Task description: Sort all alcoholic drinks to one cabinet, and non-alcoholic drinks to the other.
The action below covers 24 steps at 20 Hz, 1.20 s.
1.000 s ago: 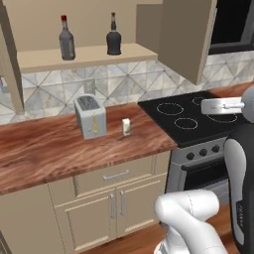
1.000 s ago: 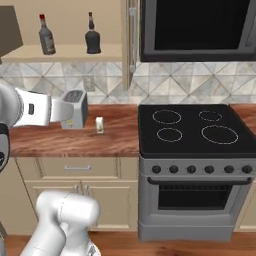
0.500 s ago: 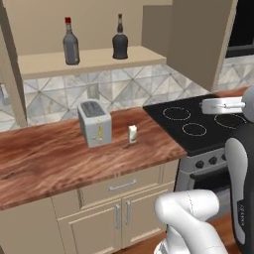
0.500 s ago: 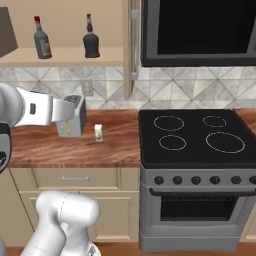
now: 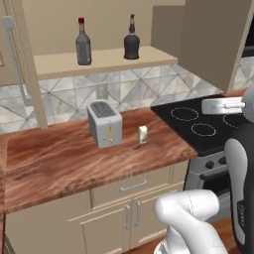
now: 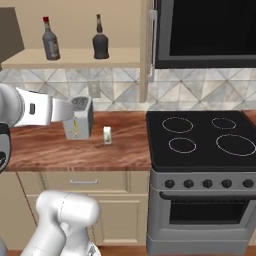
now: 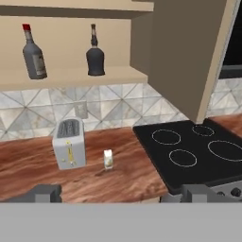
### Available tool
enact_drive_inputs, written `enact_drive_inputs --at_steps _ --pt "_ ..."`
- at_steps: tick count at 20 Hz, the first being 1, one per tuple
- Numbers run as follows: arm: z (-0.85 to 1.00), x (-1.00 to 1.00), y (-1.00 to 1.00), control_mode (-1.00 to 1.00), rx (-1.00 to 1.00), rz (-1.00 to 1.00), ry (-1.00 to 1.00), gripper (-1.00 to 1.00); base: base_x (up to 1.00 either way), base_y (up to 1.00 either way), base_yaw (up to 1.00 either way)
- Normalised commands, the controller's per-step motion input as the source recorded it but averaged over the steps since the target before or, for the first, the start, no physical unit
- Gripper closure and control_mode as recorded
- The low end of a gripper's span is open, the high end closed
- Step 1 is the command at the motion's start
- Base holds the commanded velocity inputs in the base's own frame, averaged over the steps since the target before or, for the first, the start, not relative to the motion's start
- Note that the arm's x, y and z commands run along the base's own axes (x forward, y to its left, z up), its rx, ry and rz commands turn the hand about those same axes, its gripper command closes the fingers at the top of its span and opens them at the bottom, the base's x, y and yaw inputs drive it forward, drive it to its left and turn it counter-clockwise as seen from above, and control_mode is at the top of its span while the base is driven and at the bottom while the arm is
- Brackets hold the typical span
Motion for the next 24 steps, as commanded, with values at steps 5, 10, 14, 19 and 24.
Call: enact_drive_inputs --at_steps 5,10,14,19,24 --pt "0.00 0.00 0.00 1.00 0.00 0.00 0.00 -1.00 0.29 0.33 0.00" --pt "0.00 0.00 0.00 1.00 0.00 0.00 0.00 -1.00 0.38 0.25 0.00" --pt "0.00 0.00 0.00 1.00 0.00 0.00 0.00 -1.00 0.38 0.23 -0.01" --pt "0.00 0.00 0.00 1.00 0.00 0.00 0.00 -1.00 0.35 0.21 0.00" --pt "0.00 0.00 0.00 1.00 0.00 0.00 0.00 -1.00 0.32 0.16 0.00"
